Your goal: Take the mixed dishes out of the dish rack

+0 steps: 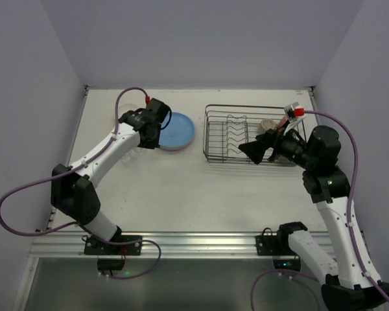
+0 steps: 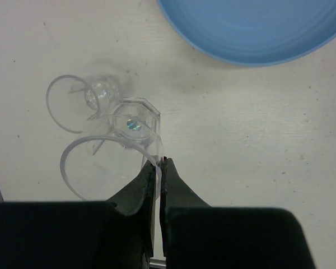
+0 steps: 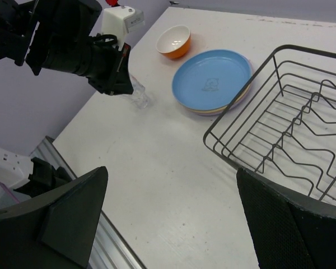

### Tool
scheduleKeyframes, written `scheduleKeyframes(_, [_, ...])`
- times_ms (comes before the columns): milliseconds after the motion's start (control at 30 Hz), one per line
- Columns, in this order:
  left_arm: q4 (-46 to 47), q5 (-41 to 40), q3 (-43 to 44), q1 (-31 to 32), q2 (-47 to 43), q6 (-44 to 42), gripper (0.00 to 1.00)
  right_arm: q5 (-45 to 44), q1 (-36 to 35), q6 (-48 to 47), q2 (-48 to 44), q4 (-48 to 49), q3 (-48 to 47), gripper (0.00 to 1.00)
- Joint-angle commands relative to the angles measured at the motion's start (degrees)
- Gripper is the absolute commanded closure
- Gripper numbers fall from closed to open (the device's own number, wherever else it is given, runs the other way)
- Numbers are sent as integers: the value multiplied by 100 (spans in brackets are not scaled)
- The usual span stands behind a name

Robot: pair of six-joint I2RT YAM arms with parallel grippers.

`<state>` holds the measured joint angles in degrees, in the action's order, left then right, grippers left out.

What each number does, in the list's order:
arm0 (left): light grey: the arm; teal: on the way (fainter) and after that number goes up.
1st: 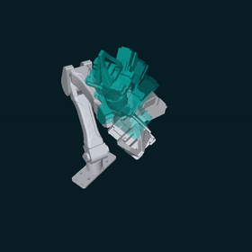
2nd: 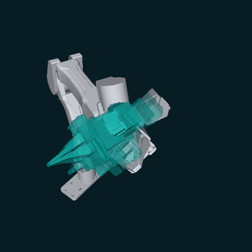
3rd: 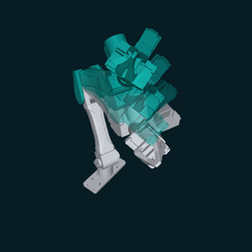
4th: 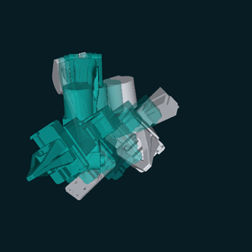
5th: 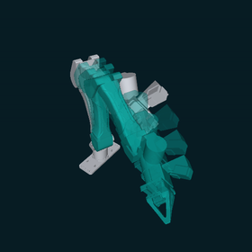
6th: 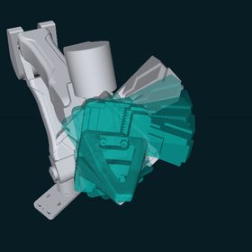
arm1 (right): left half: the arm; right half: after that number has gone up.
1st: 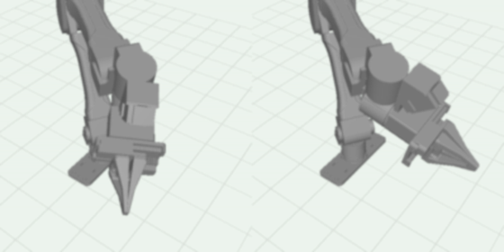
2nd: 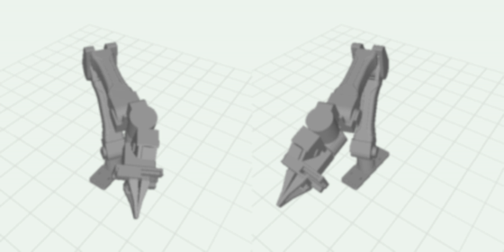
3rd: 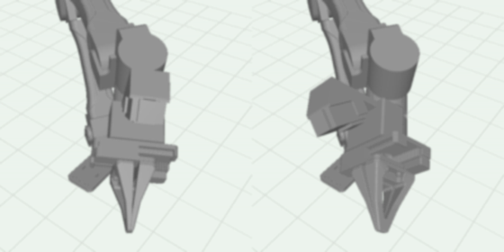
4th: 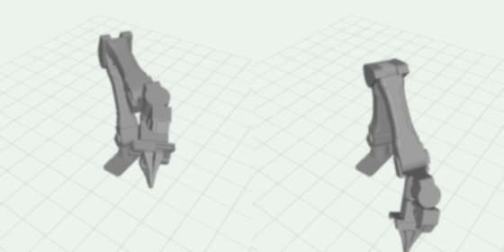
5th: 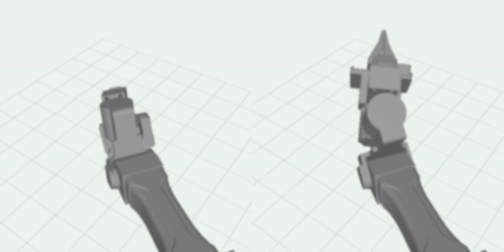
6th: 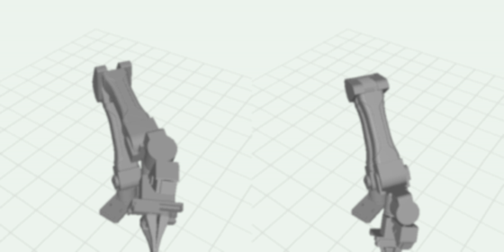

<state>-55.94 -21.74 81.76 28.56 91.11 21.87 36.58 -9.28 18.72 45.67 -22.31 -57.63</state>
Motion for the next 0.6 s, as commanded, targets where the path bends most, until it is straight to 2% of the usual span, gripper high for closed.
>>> scheduleKeyframes(0, [-242,11,192,-34,116,-244,100,7,14,-246,-119,-116,-144,1])
scheduleKeyframes(133, [-233,-164,77,-34,398,-236,100,112,14,-229,-216,-55,-91,1])
scheduleKeyframes(367, [109,406,-10,-43,531,-280,100,191,14,-202,-269,16,-3,1])
scheduleKeyframes(567, [610,1022,-387,-324,522,-297,100,218,5,-193,-287,60,32,1])
